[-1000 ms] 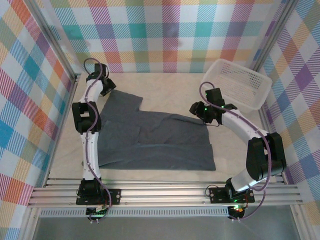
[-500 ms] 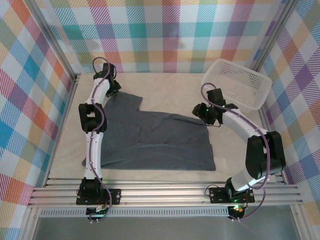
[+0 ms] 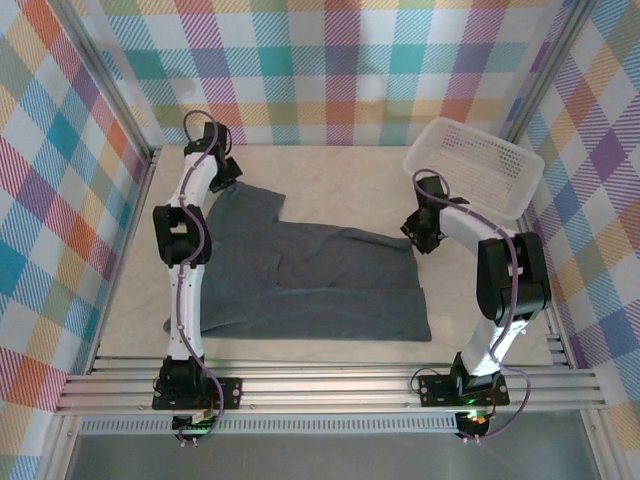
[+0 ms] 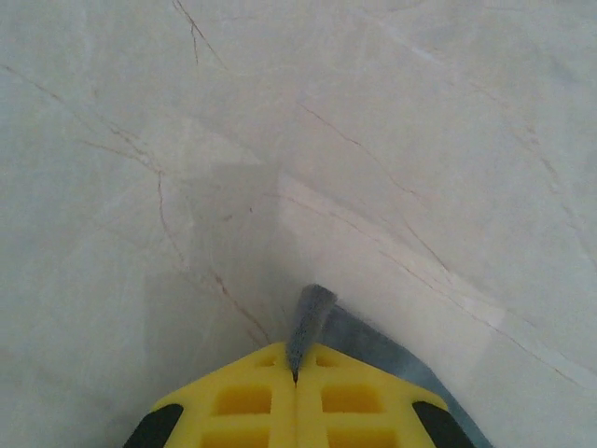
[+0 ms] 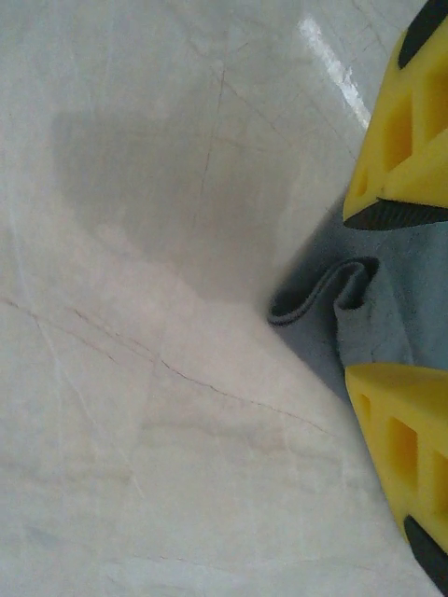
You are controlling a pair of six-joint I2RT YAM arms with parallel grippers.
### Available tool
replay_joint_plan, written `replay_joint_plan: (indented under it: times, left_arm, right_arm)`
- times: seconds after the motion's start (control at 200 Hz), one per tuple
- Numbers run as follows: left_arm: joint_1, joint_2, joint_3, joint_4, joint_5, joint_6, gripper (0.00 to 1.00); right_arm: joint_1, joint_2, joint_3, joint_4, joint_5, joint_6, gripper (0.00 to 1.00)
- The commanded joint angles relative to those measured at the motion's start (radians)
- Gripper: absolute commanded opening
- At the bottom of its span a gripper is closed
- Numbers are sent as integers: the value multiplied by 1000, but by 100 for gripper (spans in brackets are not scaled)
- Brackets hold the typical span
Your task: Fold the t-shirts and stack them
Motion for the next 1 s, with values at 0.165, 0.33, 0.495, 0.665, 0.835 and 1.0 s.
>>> replay_joint_plan:
  times: [0.165, 0.33, 0.495, 0.665, 0.835, 1.0]
  left_arm:
    - [-12, -195, -153, 44, 14, 16, 0]
    - [-12, -259, -226, 71, 23, 21, 0]
    - [-13, -297, -251, 76, 30, 25, 0]
    - [-13, -317, -258, 74, 41, 26, 0]
    - [-18, -327, -260, 77, 39, 30, 0]
    - [-19, -325, -253, 71, 42, 26, 0]
  right_arm:
    - [-11, 66, 87, -149, -91, 321, 44]
    - [-27, 90, 120, -169, -121, 419, 51]
    - [-41, 154, 152, -151, -210, 487, 50]
    - [-44, 170, 166, -145, -209, 526, 48]
    - [-46, 168, 182, -148, -218, 524, 40]
    - [-46, 133, 148, -134, -215, 524, 29]
